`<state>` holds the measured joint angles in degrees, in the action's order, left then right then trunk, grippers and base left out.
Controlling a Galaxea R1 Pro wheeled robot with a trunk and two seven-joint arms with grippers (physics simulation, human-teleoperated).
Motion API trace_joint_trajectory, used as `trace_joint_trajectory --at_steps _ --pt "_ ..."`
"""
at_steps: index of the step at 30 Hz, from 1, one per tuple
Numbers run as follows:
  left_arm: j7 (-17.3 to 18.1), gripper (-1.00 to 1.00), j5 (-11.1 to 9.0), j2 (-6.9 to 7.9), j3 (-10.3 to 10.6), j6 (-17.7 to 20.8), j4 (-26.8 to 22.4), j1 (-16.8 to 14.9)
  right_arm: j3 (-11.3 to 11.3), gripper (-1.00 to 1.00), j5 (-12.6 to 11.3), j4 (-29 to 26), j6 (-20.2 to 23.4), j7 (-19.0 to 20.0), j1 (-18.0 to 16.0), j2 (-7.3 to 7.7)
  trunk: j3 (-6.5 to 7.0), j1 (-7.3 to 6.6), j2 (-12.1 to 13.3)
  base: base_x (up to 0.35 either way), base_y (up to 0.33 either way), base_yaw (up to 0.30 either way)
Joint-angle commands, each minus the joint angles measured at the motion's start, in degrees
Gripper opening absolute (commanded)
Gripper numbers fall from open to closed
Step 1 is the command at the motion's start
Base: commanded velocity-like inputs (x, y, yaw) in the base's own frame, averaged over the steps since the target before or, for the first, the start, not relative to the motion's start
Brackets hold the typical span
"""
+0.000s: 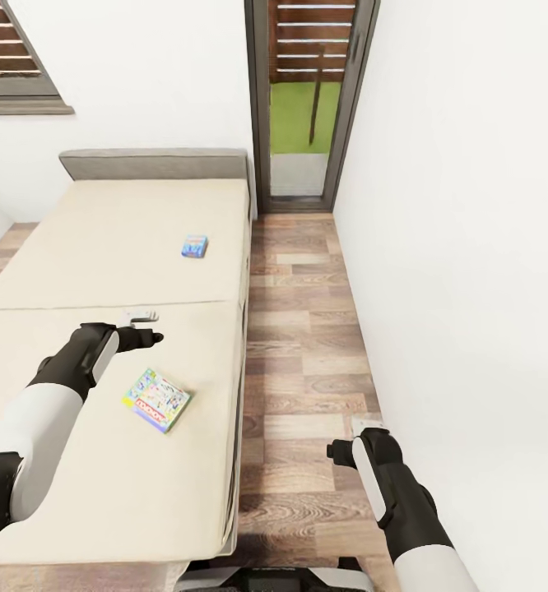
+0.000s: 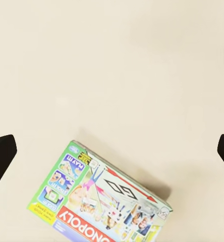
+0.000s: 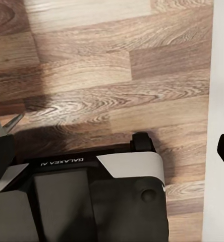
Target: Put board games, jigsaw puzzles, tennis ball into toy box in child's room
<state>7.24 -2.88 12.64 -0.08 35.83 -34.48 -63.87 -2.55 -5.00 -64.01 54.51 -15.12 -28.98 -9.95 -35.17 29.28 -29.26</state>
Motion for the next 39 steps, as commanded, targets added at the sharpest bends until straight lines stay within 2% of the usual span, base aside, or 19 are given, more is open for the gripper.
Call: trace_joint_trajectory --at_steps 1,13,39 --pt "0.05 1.00 -0.28 0.02 0.06 0.30 -0.06 -0.03 -0.09 1.00 -0.53 -0.06 0.16 -0.44 -0.03 -0.05 -0.16 0.02 -0.08 0.000 0.000 0.000" --pt "0.05 1.00 -0.28 0.02 0.17 -1.57 -0.06 -0.03 -0.01 1.00 -0.53 -0.06 0.16 -0.44 -0.03 -0.05 -1.30 0.02 -0.08 0.000 0.000 0.000" --pt "0.05 1.00 -0.28 0.14 0.17 -1.73 -0.06 -0.03 0.00 1.00 -0.53 -0.08 0.15 -0.44 -0.03 -0.05 -3.76 0.02 -0.08 0.000 0.000 0.000"
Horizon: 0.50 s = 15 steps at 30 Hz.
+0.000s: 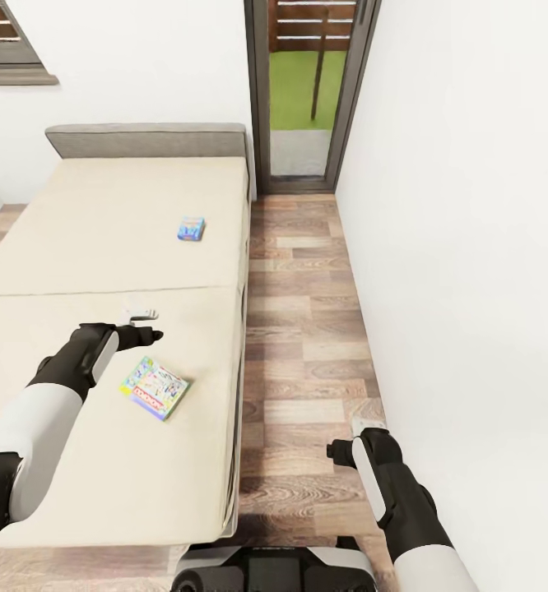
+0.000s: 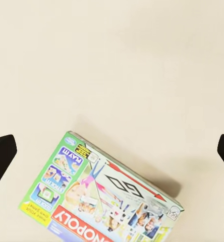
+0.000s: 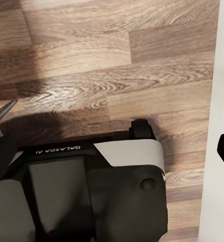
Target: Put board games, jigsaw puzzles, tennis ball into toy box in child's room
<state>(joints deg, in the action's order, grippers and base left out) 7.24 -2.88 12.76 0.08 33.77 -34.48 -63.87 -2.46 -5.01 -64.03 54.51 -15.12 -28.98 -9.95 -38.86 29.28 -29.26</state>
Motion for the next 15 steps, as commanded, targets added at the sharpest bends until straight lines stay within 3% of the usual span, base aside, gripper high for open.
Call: trace_joint_trajectory --at_steps 1,15 --pt "0.06 1.00 -0.29 0.04 0.01 0.33 -0.06 -0.02 -0.09 1.00 -0.53 -0.06 0.16 -0.44 -0.03 -0.05 -0.16 0.02 -0.08 0.000 0.000 0.000" --pt "0.06 1.00 -0.29 0.16 0.01 0.27 -0.06 -0.02 -0.09 1.00 -0.53 -0.06 0.15 -0.44 -0.03 -0.05 -1.48 0.02 -0.08 0.000 0.000 0.000"
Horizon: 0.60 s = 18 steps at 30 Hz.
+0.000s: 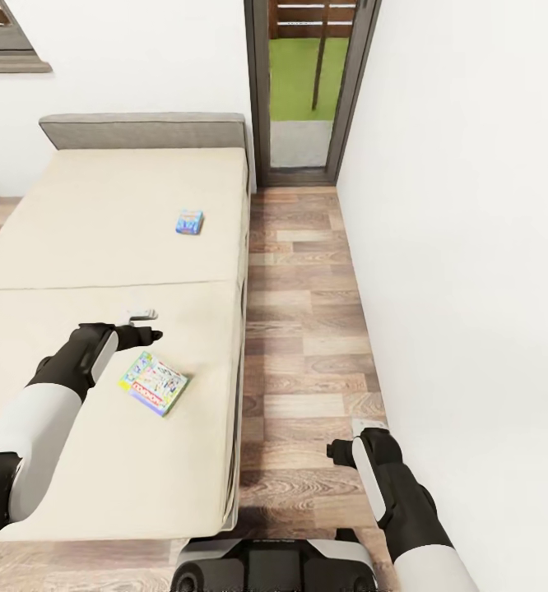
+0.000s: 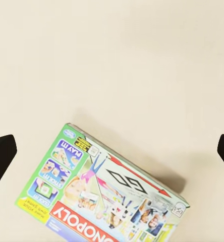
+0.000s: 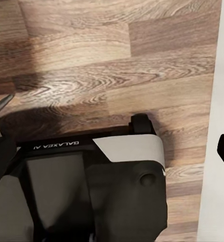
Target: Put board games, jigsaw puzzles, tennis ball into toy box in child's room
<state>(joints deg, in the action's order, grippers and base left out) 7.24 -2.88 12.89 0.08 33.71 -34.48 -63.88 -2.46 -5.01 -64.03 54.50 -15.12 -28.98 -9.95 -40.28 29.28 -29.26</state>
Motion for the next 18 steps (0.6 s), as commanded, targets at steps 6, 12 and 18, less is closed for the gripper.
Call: trace_joint_trajectory --at_steps 6,12,18 --pt "0.09 1.00 -0.29 0.09 -0.03 0.31 -0.06 -0.02 -0.09 1.00 -0.53 -0.07 0.17 -0.44 -0.02 -0.05 -0.63 0.02 -0.08 0.000 0.000 0.000" --pt "0.07 1.00 -0.29 0.11 0.00 0.30 -0.06 -0.02 -0.09 1.00 -0.53 -0.06 0.17 -0.44 -0.02 -0.05 -1.20 0.02 -0.08 0.000 0.000 0.000" --pt "0.06 1.00 -0.29 0.11 -0.03 0.30 -0.06 -0.02 -0.09 1.00 -0.53 -0.05 0.15 -0.44 -0.02 -0.05 -1.77 0.02 -0.08 0.000 0.000 0.000"
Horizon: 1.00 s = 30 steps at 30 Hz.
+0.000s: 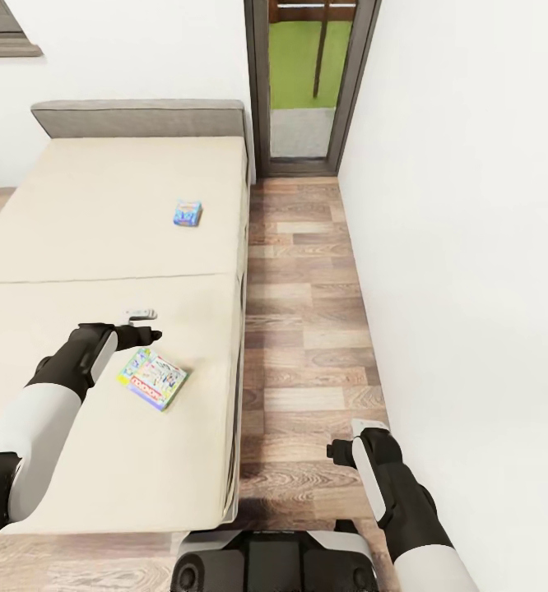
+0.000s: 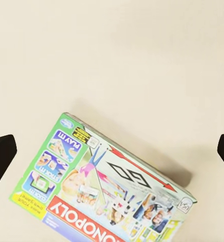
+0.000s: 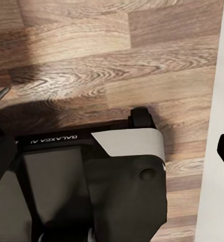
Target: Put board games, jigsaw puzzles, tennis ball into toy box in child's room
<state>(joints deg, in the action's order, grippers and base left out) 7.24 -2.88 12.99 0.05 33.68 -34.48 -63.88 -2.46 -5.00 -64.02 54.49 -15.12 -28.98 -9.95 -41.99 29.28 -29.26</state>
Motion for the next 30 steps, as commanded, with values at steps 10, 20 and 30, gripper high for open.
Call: trace_joint_trajectory --at_steps 10,20,30 --pt "0.06 1.00 -0.29 0.10 -0.04 0.33 -0.06 -0.02 -0.09 1.00 -0.53 -0.06 0.09 -0.44 -0.02 -0.05 -1.01 0.02 -0.08 0.000 0.000 0.000" --pt "0.01 1.00 -0.29 0.51 -0.60 0.40 -0.38 -0.06 -0.09 1.00 -0.53 -0.06 0.09 -0.44 -0.02 -0.05 -1.95 0.02 -0.08 0.000 0.000 0.000" --pt "0.14 1.00 -0.37 2.33 -1.00 0.79 -0.50 -0.41 -0.09 1.00 -0.53 -0.06 0.09 -0.44 -0.02 -0.05 -2.90 0.02 -0.08 0.000 0.000 0.000"
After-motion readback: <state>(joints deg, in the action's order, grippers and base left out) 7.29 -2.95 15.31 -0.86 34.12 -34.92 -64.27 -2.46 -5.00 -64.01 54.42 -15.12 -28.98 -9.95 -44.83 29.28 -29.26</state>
